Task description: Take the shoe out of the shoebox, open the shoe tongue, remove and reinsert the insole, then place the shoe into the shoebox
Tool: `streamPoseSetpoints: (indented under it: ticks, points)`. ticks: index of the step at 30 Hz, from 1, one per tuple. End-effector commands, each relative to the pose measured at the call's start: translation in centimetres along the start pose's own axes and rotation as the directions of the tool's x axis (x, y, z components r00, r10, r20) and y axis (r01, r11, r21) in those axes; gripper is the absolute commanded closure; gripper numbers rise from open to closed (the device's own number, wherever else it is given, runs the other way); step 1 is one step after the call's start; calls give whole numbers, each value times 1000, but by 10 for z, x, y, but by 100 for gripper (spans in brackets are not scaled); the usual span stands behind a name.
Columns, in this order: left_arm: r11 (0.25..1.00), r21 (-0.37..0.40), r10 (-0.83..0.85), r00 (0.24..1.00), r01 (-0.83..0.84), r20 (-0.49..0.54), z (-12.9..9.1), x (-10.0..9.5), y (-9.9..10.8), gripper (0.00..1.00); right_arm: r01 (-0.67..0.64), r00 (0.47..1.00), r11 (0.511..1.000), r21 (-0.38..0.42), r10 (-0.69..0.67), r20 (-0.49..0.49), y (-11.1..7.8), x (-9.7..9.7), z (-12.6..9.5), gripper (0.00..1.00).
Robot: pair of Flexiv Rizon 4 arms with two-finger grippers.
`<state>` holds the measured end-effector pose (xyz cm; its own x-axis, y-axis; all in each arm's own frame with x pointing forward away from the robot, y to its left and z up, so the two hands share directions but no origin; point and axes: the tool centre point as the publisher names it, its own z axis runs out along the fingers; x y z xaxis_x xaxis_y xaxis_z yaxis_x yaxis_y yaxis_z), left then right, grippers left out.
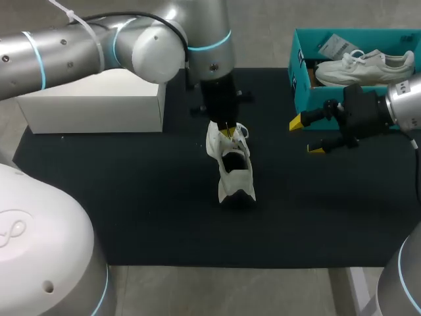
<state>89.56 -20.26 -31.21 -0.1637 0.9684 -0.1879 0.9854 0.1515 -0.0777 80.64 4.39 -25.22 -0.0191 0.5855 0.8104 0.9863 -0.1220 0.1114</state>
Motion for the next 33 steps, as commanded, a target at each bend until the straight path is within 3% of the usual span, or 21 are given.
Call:
streamPoseSetpoints:
  ticks: [1,16,17,21,22,26,33]
  points:
    - [1000,-10,-24,1000,24,-20,-2,0,-3,100,-2,1000,1000,-1,2,3,-1,1,1,0]
    - [1000,-10,-24,1000,24,-20,-2,0,-3,100,-2,1000,1000,-1,2,3,-1,1,1,0]
    - [995,-29,-93,994,91,-61,1,0,-6,100,-2,1000,1000,-1,2,3,-1,1,1,0]
    - [907,-79,-420,898,413,-132,4,-3,-17,100,-2,1000,1000,-1,2,3,-1,1,1,0]
    - [874,-48,-485,862,484,-144,1,-3,-17,100,-2,1000,1000,-1,2,3,-1,1,1,0]
    - [676,-23,-736,673,737,-74,-15,-1,-13,100,-2,1000,1000,-1,2,3,-1,1,1,0]
    - [676,-23,-736,673,737,-74,-15,-1,-13,100,-2,1000,1000,-1,2,3,-1,1,1,0]
